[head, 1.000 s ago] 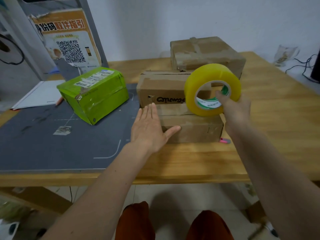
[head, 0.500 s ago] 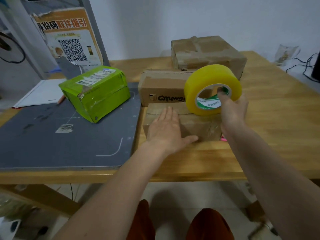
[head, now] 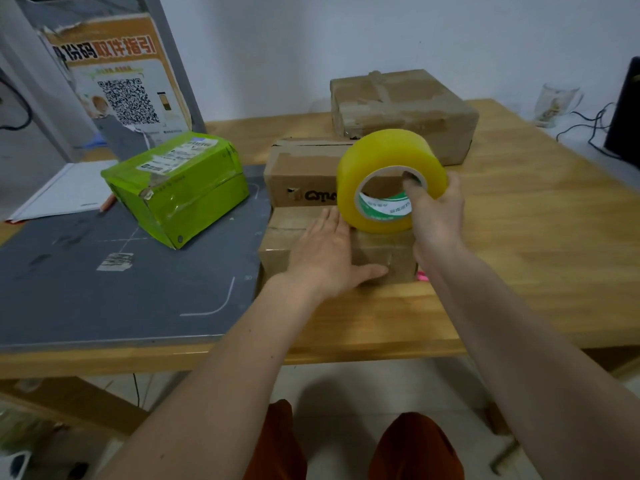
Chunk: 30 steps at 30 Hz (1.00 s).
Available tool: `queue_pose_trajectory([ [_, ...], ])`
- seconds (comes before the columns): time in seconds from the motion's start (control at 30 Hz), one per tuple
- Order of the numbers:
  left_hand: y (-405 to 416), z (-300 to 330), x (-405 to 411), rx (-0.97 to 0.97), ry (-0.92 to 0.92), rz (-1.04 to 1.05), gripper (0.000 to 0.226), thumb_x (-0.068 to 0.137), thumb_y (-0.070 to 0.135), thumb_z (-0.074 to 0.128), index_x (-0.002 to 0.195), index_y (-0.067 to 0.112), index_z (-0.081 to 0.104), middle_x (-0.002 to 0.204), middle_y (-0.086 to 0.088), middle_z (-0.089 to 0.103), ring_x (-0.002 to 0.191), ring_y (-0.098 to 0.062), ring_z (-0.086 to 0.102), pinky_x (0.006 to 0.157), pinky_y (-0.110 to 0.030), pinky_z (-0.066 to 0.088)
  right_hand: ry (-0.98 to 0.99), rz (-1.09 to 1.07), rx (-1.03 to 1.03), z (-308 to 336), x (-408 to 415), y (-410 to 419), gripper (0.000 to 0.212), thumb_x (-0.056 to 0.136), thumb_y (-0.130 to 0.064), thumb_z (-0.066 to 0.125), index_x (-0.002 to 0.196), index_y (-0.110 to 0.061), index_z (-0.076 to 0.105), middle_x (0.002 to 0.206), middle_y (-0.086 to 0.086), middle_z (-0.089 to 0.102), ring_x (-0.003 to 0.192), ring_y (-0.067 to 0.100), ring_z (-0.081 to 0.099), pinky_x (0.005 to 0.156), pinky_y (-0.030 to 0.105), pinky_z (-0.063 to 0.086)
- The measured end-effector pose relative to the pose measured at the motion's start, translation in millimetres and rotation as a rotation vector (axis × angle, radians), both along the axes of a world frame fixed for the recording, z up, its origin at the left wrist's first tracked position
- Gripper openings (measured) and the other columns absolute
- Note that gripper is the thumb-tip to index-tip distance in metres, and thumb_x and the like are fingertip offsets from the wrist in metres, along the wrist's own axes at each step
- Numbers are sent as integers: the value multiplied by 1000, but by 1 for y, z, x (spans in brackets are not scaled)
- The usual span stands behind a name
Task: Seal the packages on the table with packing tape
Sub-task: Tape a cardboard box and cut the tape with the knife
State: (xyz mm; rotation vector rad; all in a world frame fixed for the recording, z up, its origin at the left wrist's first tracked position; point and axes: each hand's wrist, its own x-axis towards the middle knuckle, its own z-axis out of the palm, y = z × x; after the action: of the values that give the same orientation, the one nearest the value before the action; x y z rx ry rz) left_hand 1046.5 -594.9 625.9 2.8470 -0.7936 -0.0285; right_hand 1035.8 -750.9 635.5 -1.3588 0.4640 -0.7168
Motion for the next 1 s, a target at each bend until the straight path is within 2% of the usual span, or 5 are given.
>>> queue_pose_trajectory([
  [0.17, -2, -2, 1, -14, 15, 47, 106, 85, 75, 43, 156, 14, -7, 165, -1, -6, 151, -14, -7, 119, -29, 1, 45, 54, -49, 3, -4, -10, 19, 88, -30, 68, 99, -34, 53, 98, -3, 66, 96, 15, 64, 91, 45, 53],
  [0.37, -1, -1, -1, 44, 37, 69, 99, 90, 72, 33, 155, 11, -9, 164, -2, -10, 150, -14, -9, 119, -30, 0, 0, -48, -141, 12, -13, -35, 22, 86, -17, 67, 100, -27, 53, 90, -5, 63, 85, 10, 62, 75, 25, 50],
  [0.57, -5, 1, -3, 79, 61, 60, 97, 91, 71, 31, 154, 10, -11, 164, -3, -12, 150, -15, -11, 119, -31, -1, -3, -37, -252, 14, -30, -69, 27, 86, -12, 67, 88, -33, 51, 86, -6, 60, 85, 15, 60, 76, 32, 50],
  [0.8, -7, 0, -2, 103, 51, 62, 94, 91, 70, 27, 154, 10, -8, 164, -4, -11, 150, -16, -11, 122, -34, 0, 65, -71, -300, 2, -41, -100, 23, 86, -13, 68, 106, -13, 57, 87, 2, 61, 79, 17, 60, 65, 29, 47],
  [1.0, -12, 4, -4, 115, 102, 78, 89, 86, 77, 34, 154, 37, -6, 163, -8, -13, 150, -23, -13, 120, -41, 3, 87, -78, -236, -29, -48, -101, 22, 87, -12, 66, 103, -18, 53, 84, -2, 59, 78, 15, 58, 69, 30, 46],
])
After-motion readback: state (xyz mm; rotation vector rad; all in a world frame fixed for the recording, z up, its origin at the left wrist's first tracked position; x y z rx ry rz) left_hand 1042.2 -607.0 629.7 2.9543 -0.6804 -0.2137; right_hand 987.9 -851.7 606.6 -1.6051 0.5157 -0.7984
